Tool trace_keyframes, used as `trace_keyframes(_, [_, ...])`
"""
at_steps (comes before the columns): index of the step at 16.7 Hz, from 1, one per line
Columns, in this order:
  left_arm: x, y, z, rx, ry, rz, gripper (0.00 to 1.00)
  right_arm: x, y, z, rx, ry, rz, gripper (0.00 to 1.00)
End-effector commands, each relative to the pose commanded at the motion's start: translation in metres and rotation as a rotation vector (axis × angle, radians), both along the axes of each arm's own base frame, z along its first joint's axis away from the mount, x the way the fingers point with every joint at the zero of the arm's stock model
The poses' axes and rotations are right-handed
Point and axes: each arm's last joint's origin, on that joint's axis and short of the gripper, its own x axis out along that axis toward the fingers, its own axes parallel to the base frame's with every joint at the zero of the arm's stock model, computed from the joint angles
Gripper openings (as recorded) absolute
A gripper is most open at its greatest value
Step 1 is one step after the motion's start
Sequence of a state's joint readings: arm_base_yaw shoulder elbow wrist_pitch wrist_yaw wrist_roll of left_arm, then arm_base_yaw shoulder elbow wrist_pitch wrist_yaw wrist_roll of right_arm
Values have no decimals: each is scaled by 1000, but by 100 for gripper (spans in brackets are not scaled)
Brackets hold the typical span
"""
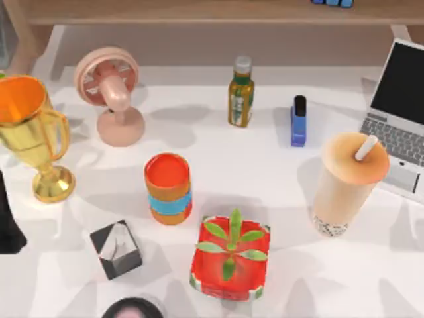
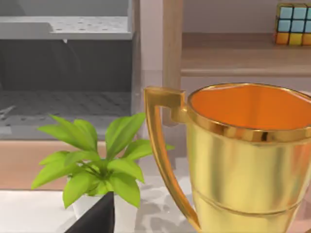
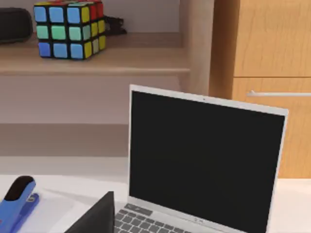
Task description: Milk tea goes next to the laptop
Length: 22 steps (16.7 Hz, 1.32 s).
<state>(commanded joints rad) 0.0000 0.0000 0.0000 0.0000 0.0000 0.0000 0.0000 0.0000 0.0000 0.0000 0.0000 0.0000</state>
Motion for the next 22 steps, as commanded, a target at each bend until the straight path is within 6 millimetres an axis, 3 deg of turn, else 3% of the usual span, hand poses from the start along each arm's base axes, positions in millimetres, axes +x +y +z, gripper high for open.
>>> trace_keyframes(6, [0,0,0,0,0,0,100,6,8,3,46,1,4,100])
trace_keyframes(11, [0,0,0,0,0,0,100,24,42,7,103,50,32,100])
trace_keyframes(16, [0,0,0,0,0,0,100,34,90,-24,25,203,36,100])
trace_keyframes(22, [0,0,0,0,0,0,100,16,135,-53,-59,201,0,100])
